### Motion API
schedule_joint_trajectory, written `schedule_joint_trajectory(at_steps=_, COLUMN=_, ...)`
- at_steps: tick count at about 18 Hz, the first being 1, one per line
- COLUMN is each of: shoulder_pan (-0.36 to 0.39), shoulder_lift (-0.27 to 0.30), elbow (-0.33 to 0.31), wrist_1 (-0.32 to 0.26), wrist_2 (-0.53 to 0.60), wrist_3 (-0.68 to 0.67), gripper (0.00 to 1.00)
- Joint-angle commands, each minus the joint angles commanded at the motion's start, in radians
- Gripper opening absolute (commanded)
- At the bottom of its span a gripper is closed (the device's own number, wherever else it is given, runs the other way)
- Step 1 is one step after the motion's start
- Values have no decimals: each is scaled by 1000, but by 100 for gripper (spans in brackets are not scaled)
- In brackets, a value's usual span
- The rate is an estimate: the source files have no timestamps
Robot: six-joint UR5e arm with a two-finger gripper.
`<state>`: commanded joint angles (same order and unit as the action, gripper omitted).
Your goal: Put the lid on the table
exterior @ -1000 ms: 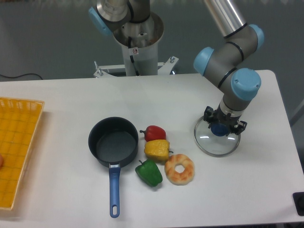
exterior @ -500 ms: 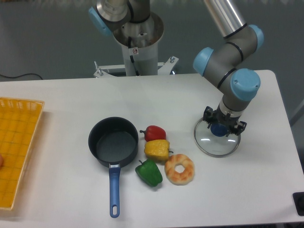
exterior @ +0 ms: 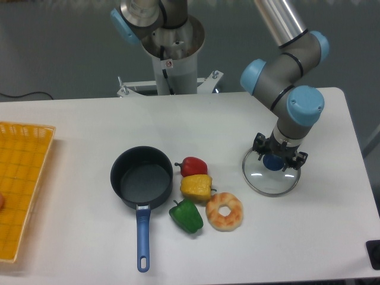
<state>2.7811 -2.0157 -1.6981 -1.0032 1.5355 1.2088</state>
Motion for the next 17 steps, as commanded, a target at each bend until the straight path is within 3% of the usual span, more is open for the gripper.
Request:
schedule_joint_trajectory(at_steps=6, shoulder_pan=-18, shoulder_lift=51, elbow=11, wrist_1=-3, wrist_2=2, wrist_3=34, gripper=100)
schedule_joint_trajectory(at_steps=13, shoulder_pan=9, shoulder_lift=107, elbow=15, wrist_1=-5, wrist_2=2, wrist_3=360, gripper=100)
schedule_joint_trajectory(at_steps=17, shoulder_pan=37, shoulder_lift=118, elbow=23, wrist_1=-6, wrist_2=3, wrist_3=434, gripper=100)
